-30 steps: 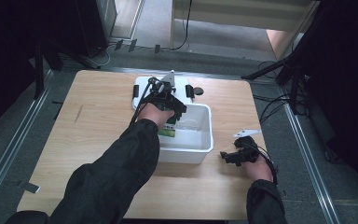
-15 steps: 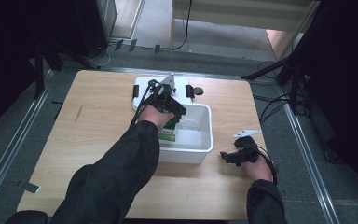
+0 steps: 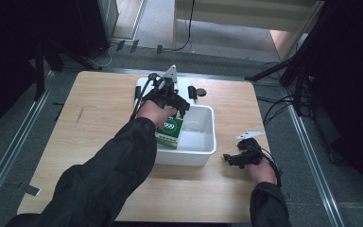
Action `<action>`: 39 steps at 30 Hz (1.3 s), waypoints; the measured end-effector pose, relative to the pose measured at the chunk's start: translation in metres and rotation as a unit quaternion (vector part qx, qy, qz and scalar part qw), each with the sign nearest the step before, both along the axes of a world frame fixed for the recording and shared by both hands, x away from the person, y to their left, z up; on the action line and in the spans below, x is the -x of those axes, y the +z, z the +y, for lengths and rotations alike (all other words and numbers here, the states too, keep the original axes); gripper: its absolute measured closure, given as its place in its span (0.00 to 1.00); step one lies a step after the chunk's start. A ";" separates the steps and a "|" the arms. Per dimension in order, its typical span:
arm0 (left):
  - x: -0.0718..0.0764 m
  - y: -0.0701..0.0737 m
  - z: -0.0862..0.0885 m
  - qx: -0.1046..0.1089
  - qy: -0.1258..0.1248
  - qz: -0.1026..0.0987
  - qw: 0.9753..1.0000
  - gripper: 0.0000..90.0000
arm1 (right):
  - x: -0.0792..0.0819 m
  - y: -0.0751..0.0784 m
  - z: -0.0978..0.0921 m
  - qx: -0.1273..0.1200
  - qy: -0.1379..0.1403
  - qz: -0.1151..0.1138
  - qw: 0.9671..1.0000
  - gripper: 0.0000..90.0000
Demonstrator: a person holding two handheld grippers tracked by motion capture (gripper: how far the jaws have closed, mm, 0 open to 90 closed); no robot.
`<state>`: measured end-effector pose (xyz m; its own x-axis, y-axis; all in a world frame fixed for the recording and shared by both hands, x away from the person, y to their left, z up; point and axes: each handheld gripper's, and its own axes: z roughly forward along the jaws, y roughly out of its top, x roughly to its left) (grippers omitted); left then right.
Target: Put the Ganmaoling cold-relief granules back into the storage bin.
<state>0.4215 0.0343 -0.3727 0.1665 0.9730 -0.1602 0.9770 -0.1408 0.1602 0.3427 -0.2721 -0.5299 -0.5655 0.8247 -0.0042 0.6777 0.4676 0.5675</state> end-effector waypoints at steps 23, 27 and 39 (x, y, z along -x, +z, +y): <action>0.013 0.058 0.057 -0.006 -0.039 -0.055 0.998 0.05 | 0.000 -0.001 0.000 0.001 -0.001 0.001 1.000 0.16; 0.018 0.051 0.074 -0.001 -0.041 -0.054 0.998 0.05 | 0.000 0.000 -0.001 0.000 -0.002 0.001 1.000 0.16; 0.023 0.024 0.116 0.006 -0.032 -0.070 0.997 0.05 | 0.002 -0.001 0.000 0.000 0.002 0.002 1.000 0.16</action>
